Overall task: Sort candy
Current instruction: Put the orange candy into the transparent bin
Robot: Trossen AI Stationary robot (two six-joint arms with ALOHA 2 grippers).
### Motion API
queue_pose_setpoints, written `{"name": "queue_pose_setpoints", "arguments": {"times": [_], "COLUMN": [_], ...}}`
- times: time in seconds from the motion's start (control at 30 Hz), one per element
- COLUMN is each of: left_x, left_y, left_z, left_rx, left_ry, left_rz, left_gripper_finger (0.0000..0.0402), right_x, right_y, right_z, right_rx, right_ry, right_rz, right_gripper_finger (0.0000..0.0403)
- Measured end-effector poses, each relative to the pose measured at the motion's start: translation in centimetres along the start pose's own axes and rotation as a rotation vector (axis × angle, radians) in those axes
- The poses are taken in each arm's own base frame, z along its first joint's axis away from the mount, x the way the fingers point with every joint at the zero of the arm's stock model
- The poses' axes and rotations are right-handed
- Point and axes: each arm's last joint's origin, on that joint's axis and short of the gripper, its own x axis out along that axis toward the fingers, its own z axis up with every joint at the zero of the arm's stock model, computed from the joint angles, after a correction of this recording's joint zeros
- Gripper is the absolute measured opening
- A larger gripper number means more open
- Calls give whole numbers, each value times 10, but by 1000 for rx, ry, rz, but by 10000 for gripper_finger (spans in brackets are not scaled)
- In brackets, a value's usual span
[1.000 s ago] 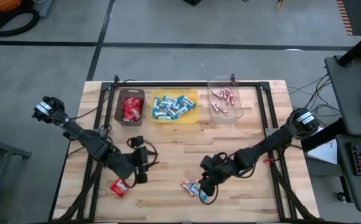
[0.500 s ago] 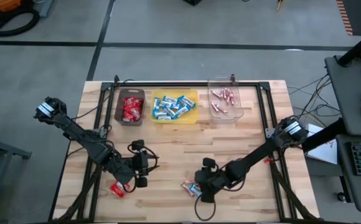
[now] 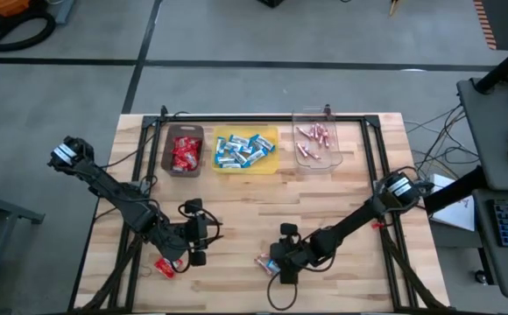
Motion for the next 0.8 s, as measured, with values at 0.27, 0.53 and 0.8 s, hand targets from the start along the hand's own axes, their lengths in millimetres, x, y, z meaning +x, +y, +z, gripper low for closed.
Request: {"name": "queue_pose_setpoints", "arguments": {"times": [0.27, 0.53, 0.8], "left_x": [0, -8, -6], "left_y": [0, -9, -26], "left_z": [0, -3, -11], "left_rx": [-31, -129, -293], "left_ry": [-3, -16, -47], "left_rz": [-3, -23, -37], "left_gripper_finger": [143, 142, 137], "right_x": [10, -29, -108], "right_y": [-8, -24, -118], "right_z": [1, 26, 69], "right_rx": [-2, -5, 239], "right_ry": [30, -48, -86], "right_rz": [14, 31, -190], "right_gripper_finger": [32, 31, 31]}}
